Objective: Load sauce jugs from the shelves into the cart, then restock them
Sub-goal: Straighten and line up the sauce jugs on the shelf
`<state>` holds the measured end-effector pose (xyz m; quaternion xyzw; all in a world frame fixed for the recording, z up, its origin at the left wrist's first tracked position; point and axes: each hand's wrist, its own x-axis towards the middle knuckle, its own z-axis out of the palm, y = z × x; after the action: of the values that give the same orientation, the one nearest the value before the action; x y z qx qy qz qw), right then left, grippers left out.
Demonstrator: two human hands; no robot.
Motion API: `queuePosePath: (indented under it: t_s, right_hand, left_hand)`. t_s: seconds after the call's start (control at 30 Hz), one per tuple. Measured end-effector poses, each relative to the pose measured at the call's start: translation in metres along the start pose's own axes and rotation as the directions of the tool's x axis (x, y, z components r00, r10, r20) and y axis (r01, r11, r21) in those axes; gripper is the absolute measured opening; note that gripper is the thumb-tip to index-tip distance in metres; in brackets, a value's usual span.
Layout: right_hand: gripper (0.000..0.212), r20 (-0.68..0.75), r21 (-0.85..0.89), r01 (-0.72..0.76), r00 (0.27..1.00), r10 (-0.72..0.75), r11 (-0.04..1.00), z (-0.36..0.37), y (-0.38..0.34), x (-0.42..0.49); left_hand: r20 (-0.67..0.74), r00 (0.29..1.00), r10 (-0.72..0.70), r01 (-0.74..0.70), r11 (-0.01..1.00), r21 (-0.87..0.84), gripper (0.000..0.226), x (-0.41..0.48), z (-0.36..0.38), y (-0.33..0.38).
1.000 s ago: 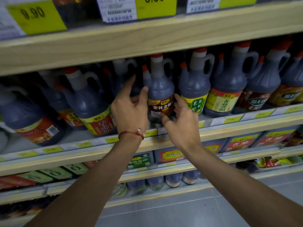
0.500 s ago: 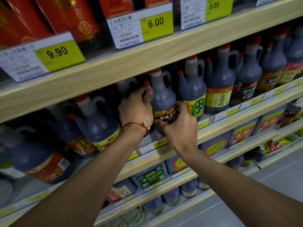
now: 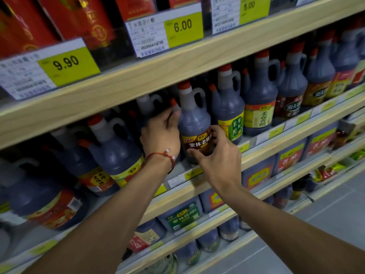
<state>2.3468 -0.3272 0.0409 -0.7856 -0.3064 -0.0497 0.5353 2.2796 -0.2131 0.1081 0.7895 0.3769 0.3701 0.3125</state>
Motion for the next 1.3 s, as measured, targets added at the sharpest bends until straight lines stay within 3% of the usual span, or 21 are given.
queuePosePath:
  t_s: [0.07,0.13,0.2,0.3,0.4,0.53,0.6,0.67,0.8,0.97,1.1,1.2,1.3]
  right_hand:
    - [0.067,-0.021,0.064,0.008,1.000,-0.007,0.998,0.000,0.000,-0.006]
    - [0.060,-0.061,0.160,0.046,0.997,-0.037,0.986,0.000,-0.003,-0.017]
    - [0.051,-0.073,0.208,0.107,0.993,-0.094,0.972,0.002,-0.009,-0.029]
    - [0.045,0.032,0.254,0.139,0.988,-0.152,0.957,0.011,-0.023,-0.040]
    - [0.052,0.136,0.251,0.086,0.983,-0.123,0.964,0.026,-0.037,-0.041]
    - [0.063,0.150,0.236,-0.004,0.988,-0.032,0.972,0.039,-0.048,-0.041]
    - [0.065,0.148,0.252,-0.033,0.989,-0.005,0.967,0.044,-0.051,-0.042]
    - [0.069,0.144,0.257,-0.048,0.990,0.011,0.965,0.047,-0.053,-0.043]
    - [0.075,0.164,0.227,-0.039,0.987,0.001,0.973,0.048,-0.052,-0.044]
    - [0.075,0.183,0.186,-0.013,0.983,-0.021,0.983,0.046,-0.046,-0.042]
    - [0.075,0.178,0.189,-0.026,0.984,-0.009,0.982,0.046,-0.046,-0.040]
    - [0.074,0.179,0.195,-0.038,0.984,0.003,0.980,0.048,-0.048,-0.041]
    - [0.072,0.165,0.228,-0.048,0.986,0.010,0.972,0.050,-0.048,-0.043]
  left_hand:
    - [0.015,1.000,-0.024,0.026,0.995,-0.091,0.025,-0.008,-0.011,0.007]
    - [-0.106,0.994,-0.041,0.020,0.981,-0.194,0.020,-0.017,-0.029,0.010]
    - [-0.214,0.977,0.014,-0.051,0.984,-0.170,0.022,-0.025,-0.049,0.008]
    - [-0.254,0.966,0.051,-0.085,0.988,-0.126,0.041,-0.031,-0.069,0.000]
    - [-0.202,0.978,0.044,-0.072,0.989,-0.131,0.057,-0.040,-0.077,-0.002]
    - [-0.005,1.000,0.023,-0.024,0.988,-0.150,0.069,-0.040,-0.073,-0.006]
    - [0.009,0.999,0.051,-0.051,0.998,-0.043,0.070,-0.035,-0.072,-0.003]
    - [-0.011,0.999,0.042,-0.041,0.995,0.087,0.066,-0.034,-0.068,0.000]
    - [-0.143,0.990,-0.022,0.015,0.999,-0.050,0.059,-0.026,-0.056,0.000]
    - [-0.250,0.968,-0.020,0.073,0.976,0.206,0.025,-0.011,-0.064,0.003]
    - [-0.196,0.974,-0.112,0.170,0.936,0.308,0.033,0.000,-0.065,0.011]
    - [0.030,0.944,-0.328,0.292,0.874,0.388,0.025,-0.010,-0.068,0.006]
    - [0.081,0.942,-0.325,0.271,0.882,0.386,0.030,-0.010,-0.074,-0.002]
